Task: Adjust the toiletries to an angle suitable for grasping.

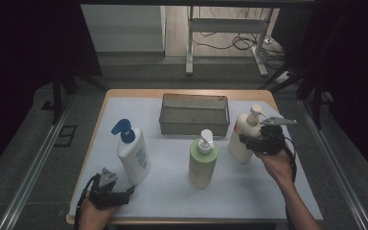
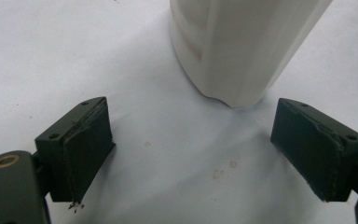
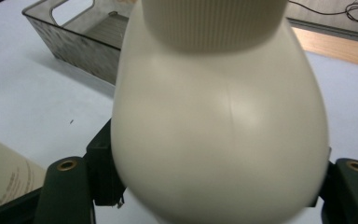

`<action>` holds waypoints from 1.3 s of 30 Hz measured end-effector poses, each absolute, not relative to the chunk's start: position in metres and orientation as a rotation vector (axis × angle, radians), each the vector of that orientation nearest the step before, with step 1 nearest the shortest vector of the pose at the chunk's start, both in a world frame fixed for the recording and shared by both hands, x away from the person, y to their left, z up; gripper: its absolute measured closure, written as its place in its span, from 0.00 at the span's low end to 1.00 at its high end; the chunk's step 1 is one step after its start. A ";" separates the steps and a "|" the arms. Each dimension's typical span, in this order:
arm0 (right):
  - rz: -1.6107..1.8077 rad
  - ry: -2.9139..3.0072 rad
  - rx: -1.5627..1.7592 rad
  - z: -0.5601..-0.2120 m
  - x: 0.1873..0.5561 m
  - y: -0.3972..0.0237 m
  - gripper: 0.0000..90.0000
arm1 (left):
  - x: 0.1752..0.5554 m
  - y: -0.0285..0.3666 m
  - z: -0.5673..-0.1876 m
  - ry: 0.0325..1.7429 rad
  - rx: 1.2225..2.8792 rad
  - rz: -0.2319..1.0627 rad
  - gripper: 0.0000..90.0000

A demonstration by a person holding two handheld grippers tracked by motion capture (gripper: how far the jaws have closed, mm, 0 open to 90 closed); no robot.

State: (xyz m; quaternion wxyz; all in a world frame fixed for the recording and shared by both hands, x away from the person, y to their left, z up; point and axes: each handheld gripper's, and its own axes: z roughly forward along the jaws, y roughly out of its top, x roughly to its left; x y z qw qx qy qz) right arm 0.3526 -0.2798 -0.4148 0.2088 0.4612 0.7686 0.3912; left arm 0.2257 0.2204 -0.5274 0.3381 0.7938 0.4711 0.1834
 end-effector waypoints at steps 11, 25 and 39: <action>1.058 2.153 1.279 -0.412 0.358 -0.276 0.39 | 0.226 0.220 -0.527 1.227 2.069 0.477 0.13; 1.020 2.173 1.240 -0.398 0.346 -0.275 0.40 | 0.226 0.220 -0.527 1.228 2.067 0.478 0.13; 1.079 2.208 1.208 -0.363 0.334 -0.271 0.40 | 0.226 0.220 -0.528 1.230 2.063 0.479 0.13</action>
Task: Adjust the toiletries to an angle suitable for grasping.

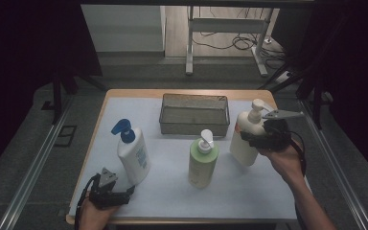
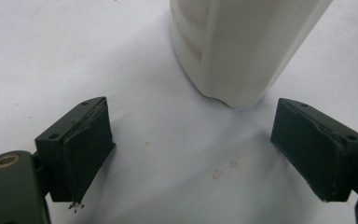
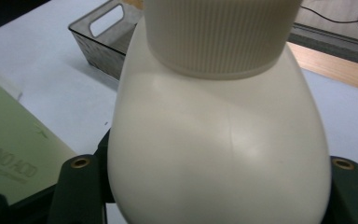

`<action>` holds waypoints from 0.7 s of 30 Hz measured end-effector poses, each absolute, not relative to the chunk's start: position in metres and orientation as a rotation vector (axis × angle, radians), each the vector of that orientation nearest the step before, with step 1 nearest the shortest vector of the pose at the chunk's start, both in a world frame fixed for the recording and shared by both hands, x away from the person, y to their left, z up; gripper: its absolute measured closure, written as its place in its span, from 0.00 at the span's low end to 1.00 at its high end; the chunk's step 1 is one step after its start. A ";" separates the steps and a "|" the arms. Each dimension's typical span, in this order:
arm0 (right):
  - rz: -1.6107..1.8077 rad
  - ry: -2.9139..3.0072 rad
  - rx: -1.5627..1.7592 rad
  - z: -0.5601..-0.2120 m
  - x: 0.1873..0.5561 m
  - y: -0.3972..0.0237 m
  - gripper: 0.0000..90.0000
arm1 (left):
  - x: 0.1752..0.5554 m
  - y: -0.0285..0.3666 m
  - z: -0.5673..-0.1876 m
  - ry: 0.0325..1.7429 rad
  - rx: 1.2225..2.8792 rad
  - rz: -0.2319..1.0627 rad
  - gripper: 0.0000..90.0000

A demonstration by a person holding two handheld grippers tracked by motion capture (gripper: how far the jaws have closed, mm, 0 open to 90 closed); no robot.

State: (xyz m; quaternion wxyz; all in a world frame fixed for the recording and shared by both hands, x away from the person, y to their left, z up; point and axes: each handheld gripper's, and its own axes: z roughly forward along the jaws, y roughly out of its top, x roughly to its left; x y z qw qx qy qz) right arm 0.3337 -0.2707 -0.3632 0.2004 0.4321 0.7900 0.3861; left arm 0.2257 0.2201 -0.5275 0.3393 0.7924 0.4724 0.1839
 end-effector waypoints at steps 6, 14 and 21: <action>1.102 2.218 1.195 -0.348 0.333 -0.265 0.41 | 0.226 0.220 -0.527 1.230 2.063 0.479 0.13; 1.138 2.235 1.175 -0.335 0.340 -0.248 0.41 | 0.226 0.220 -0.527 1.229 2.066 0.479 0.13; 1.144 2.230 1.164 -0.327 0.351 -0.233 0.41 | 0.226 0.220 -0.527 1.229 2.066 0.478 0.13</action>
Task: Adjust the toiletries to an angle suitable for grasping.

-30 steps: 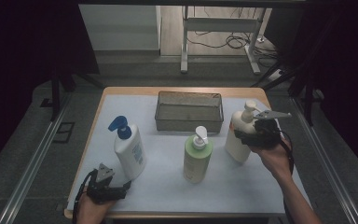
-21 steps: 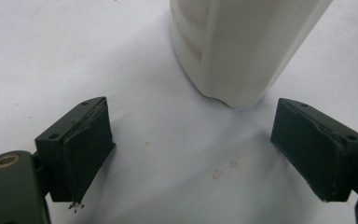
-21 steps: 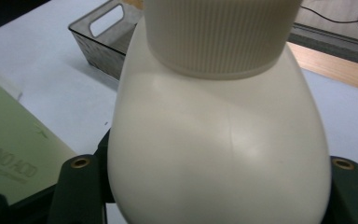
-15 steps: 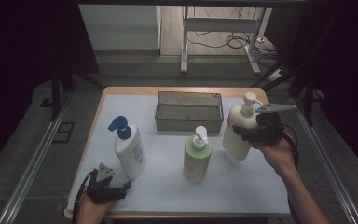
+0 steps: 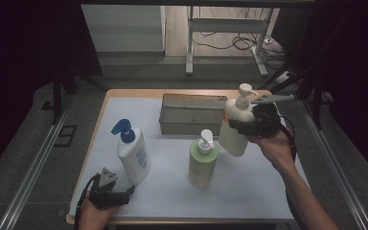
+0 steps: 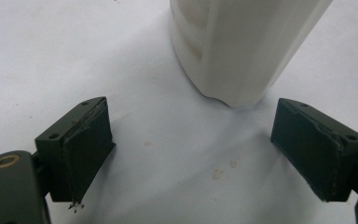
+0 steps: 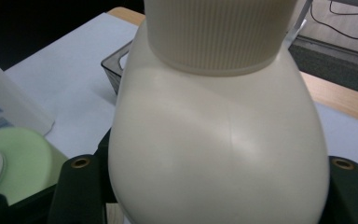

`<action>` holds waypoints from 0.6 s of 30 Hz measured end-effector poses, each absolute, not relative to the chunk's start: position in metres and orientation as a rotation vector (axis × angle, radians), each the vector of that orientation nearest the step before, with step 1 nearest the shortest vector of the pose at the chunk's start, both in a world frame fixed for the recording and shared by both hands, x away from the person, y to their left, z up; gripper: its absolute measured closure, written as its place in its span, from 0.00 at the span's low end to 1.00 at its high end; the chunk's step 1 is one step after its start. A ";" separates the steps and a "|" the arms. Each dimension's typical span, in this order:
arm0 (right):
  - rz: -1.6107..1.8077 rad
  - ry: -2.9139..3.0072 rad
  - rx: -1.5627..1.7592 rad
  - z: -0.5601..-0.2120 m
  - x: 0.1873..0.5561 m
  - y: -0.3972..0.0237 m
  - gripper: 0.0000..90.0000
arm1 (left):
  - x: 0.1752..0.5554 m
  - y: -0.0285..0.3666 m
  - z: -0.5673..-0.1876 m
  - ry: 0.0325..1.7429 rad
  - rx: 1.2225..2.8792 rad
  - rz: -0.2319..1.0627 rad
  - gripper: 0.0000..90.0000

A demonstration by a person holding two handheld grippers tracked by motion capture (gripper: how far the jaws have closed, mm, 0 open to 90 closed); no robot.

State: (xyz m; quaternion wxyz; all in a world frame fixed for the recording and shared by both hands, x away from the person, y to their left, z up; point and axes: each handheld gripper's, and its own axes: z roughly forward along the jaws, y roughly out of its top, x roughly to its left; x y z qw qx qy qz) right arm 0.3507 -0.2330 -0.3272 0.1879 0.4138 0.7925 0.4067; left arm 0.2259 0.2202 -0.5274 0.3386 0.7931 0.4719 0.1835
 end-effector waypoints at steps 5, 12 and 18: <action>1.162 2.225 1.152 -0.320 0.359 -0.221 0.41 | 0.226 0.220 -0.527 1.229 2.067 0.477 0.13; 1.171 2.219 1.138 -0.317 0.371 -0.205 0.41 | 0.226 0.220 -0.527 1.229 2.068 0.478 0.13; 1.180 2.213 1.136 -0.320 0.383 -0.193 0.41 | 0.226 0.220 -0.527 1.229 2.069 0.476 0.13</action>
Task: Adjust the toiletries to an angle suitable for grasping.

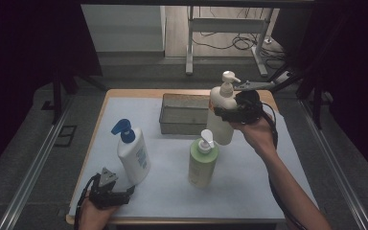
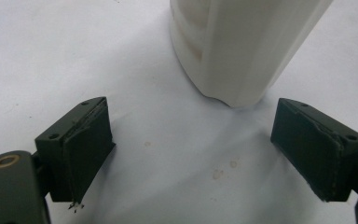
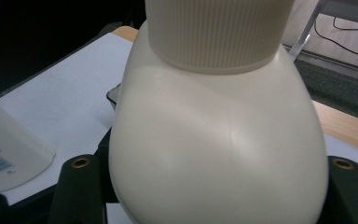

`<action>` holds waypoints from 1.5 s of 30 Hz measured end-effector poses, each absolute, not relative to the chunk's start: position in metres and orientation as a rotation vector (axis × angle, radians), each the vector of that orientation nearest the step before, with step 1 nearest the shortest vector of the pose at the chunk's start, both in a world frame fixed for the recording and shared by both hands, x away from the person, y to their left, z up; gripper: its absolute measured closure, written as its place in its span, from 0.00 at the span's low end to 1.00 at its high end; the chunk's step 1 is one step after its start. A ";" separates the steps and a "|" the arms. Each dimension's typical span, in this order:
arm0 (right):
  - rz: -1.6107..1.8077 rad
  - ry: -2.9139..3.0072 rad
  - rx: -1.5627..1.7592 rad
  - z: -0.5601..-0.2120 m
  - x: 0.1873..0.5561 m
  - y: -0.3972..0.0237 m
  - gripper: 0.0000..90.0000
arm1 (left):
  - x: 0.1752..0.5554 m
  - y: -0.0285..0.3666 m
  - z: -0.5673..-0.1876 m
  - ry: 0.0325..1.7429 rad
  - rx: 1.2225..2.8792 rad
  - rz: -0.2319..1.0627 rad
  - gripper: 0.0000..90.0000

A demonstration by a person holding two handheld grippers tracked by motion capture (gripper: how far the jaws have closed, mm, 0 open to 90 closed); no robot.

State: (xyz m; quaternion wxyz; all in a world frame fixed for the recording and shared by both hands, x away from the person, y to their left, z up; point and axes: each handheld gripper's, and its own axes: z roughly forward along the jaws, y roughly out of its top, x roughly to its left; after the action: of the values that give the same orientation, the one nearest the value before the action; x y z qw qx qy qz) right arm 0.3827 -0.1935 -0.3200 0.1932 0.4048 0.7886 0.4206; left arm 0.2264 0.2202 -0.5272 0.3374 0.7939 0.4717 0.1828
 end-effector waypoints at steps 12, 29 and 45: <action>1.188 2.192 1.151 -0.323 0.407 -0.175 0.41 | 0.227 0.220 -0.527 1.229 2.069 0.476 0.13; 1.190 2.145 1.169 -0.325 0.440 -0.147 0.41 | 0.227 0.220 -0.527 1.229 2.070 0.476 0.13; 1.195 2.100 1.194 -0.336 0.469 -0.127 0.41 | 0.227 0.220 -0.527 1.227 2.074 0.473 0.13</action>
State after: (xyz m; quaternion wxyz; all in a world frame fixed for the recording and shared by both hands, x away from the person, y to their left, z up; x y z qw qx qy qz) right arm 0.4687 -0.1275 -0.3360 0.2215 0.4320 0.7599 0.4323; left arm 0.2266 0.2204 -0.5269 0.3362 0.7955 0.4704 0.1815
